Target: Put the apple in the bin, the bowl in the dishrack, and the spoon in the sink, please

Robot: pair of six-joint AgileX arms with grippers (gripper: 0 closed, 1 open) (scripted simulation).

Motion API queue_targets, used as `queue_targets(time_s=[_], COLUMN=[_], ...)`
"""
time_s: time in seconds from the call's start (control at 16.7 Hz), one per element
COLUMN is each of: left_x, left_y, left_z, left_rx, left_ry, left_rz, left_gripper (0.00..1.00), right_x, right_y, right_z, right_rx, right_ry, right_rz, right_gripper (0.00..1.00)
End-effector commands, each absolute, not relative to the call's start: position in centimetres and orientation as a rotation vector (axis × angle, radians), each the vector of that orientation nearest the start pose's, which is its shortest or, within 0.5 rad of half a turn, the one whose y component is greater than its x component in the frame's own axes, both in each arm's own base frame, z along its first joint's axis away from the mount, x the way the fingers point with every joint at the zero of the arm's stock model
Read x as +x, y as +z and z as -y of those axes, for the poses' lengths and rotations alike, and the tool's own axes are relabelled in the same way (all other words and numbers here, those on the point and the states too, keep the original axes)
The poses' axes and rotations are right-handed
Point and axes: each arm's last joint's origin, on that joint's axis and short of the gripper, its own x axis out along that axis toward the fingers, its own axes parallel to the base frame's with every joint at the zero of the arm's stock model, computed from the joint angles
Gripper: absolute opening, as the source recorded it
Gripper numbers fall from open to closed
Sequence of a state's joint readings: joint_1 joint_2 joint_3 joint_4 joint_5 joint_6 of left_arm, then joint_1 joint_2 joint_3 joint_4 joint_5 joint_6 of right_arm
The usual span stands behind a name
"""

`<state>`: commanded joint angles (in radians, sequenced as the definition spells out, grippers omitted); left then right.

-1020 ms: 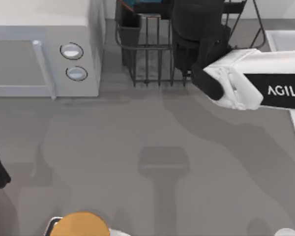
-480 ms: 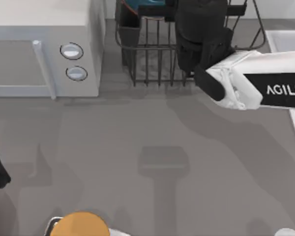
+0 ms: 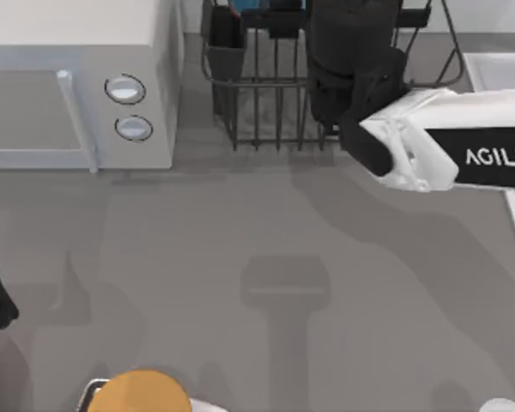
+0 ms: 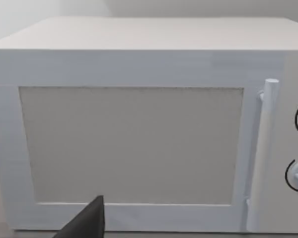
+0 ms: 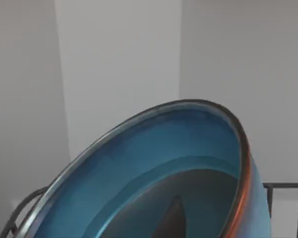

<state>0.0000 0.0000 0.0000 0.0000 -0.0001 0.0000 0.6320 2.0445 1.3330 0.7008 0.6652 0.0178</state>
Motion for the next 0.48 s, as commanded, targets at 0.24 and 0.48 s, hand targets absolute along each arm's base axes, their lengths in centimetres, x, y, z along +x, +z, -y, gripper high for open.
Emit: queue_targets(time_s=[0.24,0.48], left_x=[10.57,10.57], left_y=[16.00,16.00], left_z=[0.12,0.12], left_rx=[0.000,0.000], left_ry=[0.000,0.000], left_rz=[0.000,0.000], left_gripper=[1.00,1.00], right_x=[38.24,38.24], right_y=[21.90,21.90], right_z=[-26.23,-26.23], right_rx=[0.000,0.000], right_ry=[-0.010,-0.010], right_rz=[0.000,0.000], right_gripper=[1.00,1.00])
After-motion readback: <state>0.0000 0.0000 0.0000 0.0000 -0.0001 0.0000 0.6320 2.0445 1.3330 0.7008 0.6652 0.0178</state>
